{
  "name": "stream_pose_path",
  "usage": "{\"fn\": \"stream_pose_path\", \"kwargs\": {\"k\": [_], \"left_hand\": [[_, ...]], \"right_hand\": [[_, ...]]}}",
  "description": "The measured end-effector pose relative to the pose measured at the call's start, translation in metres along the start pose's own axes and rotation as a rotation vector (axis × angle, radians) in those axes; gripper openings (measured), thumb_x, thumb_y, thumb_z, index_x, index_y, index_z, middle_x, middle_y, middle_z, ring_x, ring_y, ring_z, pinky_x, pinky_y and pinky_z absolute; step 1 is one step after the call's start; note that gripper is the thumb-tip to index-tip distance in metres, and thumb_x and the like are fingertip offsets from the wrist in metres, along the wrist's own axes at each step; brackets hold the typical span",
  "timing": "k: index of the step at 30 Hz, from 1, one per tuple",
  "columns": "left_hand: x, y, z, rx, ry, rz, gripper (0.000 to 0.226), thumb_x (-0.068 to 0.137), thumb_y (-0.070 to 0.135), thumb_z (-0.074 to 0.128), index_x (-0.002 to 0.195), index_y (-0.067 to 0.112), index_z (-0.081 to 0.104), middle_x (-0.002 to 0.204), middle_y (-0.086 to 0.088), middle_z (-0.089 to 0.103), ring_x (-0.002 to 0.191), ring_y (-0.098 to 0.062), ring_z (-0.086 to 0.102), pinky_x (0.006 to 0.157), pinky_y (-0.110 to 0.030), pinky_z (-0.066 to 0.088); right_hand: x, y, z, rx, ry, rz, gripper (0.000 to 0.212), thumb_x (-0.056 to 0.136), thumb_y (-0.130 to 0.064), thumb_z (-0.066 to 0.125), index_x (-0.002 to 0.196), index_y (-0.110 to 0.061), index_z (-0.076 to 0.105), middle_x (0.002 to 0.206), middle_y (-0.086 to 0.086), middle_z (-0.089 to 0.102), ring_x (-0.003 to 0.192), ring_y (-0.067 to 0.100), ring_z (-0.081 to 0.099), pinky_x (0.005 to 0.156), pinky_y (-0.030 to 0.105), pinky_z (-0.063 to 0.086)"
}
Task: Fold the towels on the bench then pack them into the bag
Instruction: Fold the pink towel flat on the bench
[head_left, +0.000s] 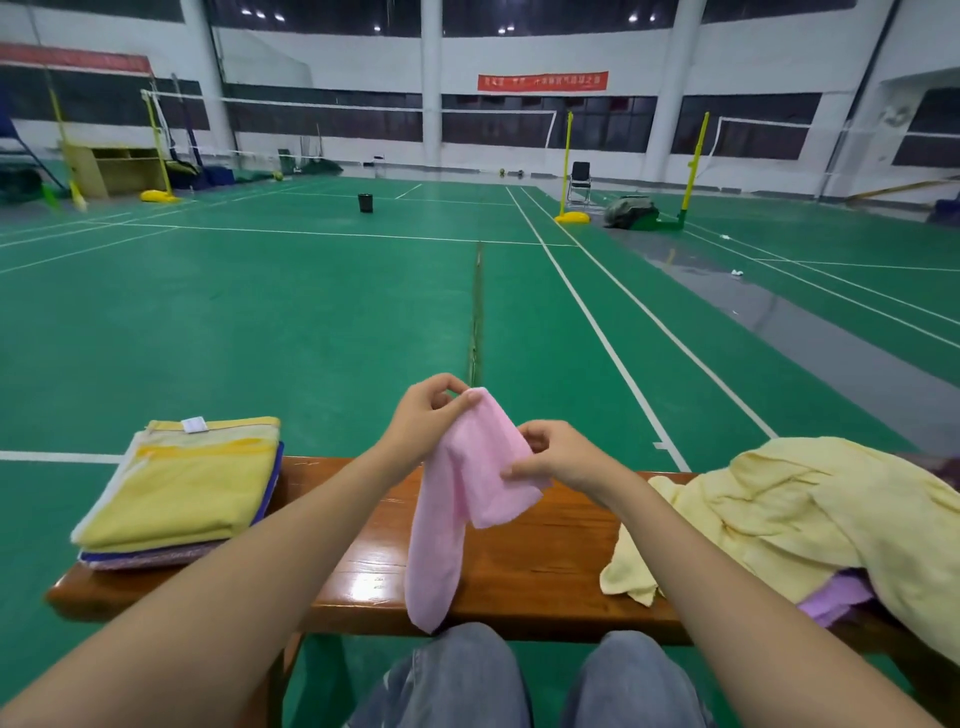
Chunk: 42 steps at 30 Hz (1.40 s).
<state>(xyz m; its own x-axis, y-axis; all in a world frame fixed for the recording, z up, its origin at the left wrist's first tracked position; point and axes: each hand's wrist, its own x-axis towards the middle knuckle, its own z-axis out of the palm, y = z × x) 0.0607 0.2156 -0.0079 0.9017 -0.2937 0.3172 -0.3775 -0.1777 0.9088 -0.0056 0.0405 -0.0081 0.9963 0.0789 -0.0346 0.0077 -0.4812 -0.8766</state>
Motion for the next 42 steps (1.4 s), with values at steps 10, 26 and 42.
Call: {"fn": "stream_pose_path", "kwargs": {"k": [10, 26, 42], "left_hand": [[0.004, -0.003, -0.009, -0.006, 0.115, -0.045, 0.025, 0.093, 0.03, 0.056, 0.074, 0.016, 0.05, 0.065, -0.012, 0.047, 0.061, -0.016, 0.037, 0.057, -0.03, 0.028], [0.0, -0.003, -0.01, -0.11, 0.101, -0.08, 0.02, 0.095, 0.034, 0.053, 0.079, 0.021, 0.053, 0.08, -0.014, 0.055, 0.075, -0.018, 0.047, 0.071, -0.034, 0.036], [-0.003, 0.005, -0.007, -0.18, 0.116, -0.086, 0.013, 0.094, 0.03, 0.054, 0.086, 0.022, 0.058, 0.083, -0.008, 0.064, 0.078, -0.017, 0.055, 0.074, -0.034, 0.045]], "right_hand": [[-0.004, 0.017, -0.013, 0.229, 0.233, -0.025, 0.015, 0.086, -0.005, 0.064, 0.098, 0.002, 0.059, 0.089, 0.015, 0.062, 0.084, 0.022, 0.06, 0.084, 0.035, 0.054], [-0.006, 0.012, -0.011, 0.297, 0.426, -0.205, 0.02, 0.08, -0.003, 0.07, 0.099, -0.01, 0.068, 0.083, -0.002, 0.064, 0.079, 0.008, 0.059, 0.073, 0.015, 0.052], [-0.008, -0.002, -0.014, 0.494, 0.571, -0.159, 0.005, 0.081, -0.018, 0.071, 0.086, -0.02, 0.071, 0.092, 0.0, 0.071, 0.093, 0.014, 0.064, 0.083, 0.023, 0.05]]}}
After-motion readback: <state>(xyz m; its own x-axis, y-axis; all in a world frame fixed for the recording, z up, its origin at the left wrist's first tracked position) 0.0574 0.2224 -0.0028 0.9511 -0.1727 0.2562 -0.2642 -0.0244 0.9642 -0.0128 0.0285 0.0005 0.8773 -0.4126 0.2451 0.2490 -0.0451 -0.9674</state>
